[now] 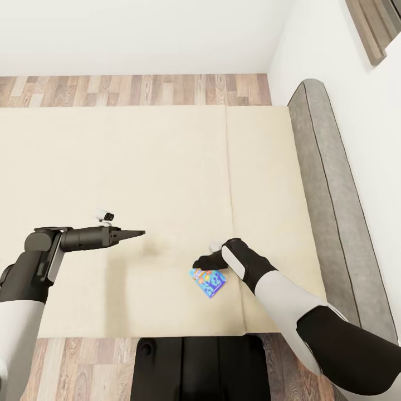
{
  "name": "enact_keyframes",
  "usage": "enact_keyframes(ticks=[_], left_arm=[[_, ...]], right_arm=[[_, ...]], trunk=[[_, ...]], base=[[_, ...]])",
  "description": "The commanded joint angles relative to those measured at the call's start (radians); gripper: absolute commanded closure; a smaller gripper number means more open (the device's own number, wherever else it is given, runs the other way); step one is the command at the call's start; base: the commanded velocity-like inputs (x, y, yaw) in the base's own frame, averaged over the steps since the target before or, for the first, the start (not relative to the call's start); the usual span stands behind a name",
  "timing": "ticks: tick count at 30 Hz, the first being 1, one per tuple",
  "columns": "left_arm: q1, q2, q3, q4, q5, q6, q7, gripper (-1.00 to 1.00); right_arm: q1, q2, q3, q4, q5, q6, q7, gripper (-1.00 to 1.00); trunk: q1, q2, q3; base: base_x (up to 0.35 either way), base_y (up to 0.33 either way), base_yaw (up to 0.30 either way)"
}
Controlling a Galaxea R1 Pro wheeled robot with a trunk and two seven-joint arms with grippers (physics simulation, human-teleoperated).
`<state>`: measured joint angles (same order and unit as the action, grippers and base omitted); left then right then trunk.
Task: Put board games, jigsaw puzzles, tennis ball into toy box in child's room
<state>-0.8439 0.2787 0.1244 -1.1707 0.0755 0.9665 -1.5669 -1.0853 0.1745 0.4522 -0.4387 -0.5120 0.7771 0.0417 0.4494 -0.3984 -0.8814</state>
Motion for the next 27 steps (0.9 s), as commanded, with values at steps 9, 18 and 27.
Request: enact_keyframes(ticks=[9,18,27], left_arm=[[-0.001,0.0,0.0,0.0,0.0,0.011,-0.004,-1.0],[0.0,0.002,0.0,0.0,0.0,0.011,-0.004,-1.0],[0.0,0.002,0.0,0.0,0.0,0.011,-0.004,-1.0]], right_arm=[[0.0,0.0,0.002,0.001,0.007,0.013,0.004,-1.0],[0.002,0.0,0.003,0.04,0.008,0.012,0.004,-1.0],[0.009,0.0,0.003,0.048,0.01,0.0,0.005,-1.0]], trunk=[[0.001,-0.002,-0.001],[0.001,-0.002,-0.001],[0.001,-0.002,-0.001]], base=[[0.0,0.0,0.0],[0.0,0.0,0.0],[0.0,0.0,0.0]])
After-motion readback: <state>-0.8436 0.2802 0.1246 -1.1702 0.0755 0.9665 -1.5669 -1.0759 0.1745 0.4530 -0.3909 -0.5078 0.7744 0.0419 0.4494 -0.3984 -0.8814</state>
